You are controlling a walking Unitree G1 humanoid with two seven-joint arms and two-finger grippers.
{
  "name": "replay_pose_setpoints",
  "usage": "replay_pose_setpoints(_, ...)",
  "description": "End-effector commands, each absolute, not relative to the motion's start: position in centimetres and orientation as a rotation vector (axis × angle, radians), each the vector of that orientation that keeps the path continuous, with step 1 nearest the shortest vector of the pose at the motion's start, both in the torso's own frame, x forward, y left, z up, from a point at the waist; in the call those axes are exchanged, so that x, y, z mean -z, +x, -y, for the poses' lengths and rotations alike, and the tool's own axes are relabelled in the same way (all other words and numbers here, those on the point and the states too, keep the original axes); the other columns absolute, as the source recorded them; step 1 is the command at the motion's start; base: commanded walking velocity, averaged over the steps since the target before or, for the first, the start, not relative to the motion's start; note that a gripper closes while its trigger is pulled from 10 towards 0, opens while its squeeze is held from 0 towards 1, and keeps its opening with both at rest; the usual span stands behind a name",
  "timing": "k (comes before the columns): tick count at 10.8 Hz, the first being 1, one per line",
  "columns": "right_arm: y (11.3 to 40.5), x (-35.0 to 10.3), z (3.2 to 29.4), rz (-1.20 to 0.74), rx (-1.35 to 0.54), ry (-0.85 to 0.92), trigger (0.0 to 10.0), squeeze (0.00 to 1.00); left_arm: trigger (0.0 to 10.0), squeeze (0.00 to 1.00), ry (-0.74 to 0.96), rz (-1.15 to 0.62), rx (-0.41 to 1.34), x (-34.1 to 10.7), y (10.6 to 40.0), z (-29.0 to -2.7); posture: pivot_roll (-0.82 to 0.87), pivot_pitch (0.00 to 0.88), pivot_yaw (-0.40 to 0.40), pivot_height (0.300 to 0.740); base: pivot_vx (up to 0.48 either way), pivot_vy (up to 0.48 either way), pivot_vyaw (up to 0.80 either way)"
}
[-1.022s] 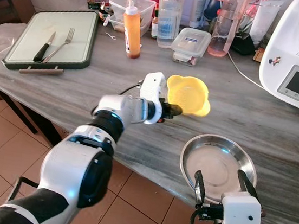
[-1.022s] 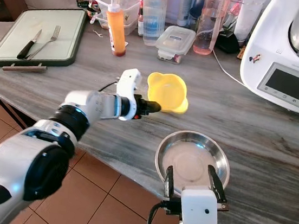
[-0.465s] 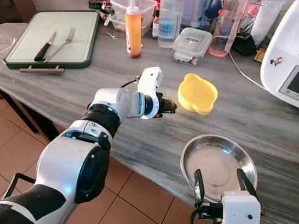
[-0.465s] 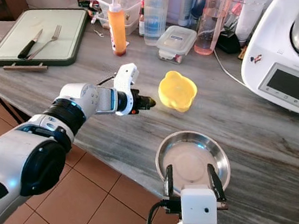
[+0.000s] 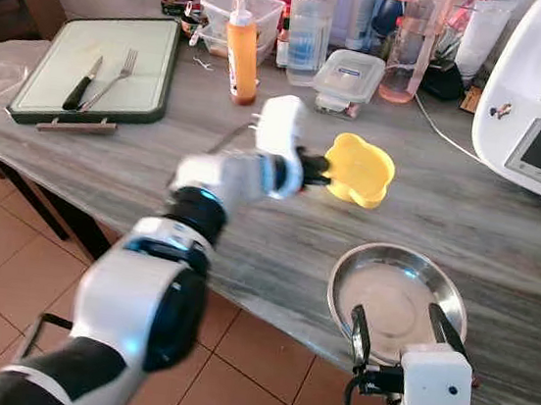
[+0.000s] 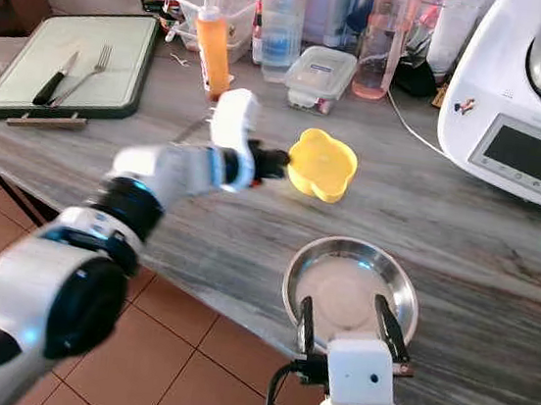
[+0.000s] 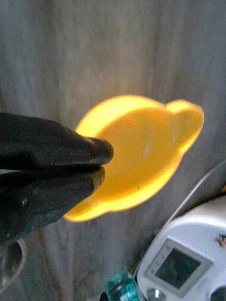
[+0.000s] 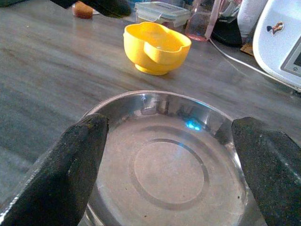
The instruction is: Setting the table
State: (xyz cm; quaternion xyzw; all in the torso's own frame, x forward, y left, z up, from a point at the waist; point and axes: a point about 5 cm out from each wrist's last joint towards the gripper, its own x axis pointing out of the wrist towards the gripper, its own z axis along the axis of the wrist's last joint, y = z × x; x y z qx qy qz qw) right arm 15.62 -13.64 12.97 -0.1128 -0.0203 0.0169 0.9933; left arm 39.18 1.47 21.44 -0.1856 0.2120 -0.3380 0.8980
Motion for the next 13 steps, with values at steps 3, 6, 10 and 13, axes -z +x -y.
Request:
replay_pose_setpoints(3,15.4,-12.7,13.6,0.023,-0.038,-0.22,10.0,0.0,10.0,1.0,-0.372,-0.327,0.762,-23.7,38.9,1.0,-0.03,0.127,0.054,0.74,0.0,0.0,0.0)
replay_pose_setpoints(6,15.0,-12.8,13.5,0.016,-0.022,-0.22,10.0,0.0,10.0,1.0,-0.323,-0.306,0.832,-24.2,37.8,4.2,-0.06,0.138,0.069,0.74,0.0,0.0,0.0)
replay_pose_setpoints(10,15.7,-14.4,13.8,0.077,0.016,-0.196,10.0,0.0,10.0,1.0,-0.19,-0.266,0.797,-22.6,37.7,4.5,-0.07,0.15,0.077,0.74,0.0,0.0,0.0)
replay_pose_setpoints(13,16.6,-16.1,14.4,0.146,0.038,-0.209,10.0,0.0,10.0,0.7,-0.135,-0.168,0.73,-22.5,38.6,2.7,-0.07,0.143,0.06,0.74,0.0,0.0,0.0)
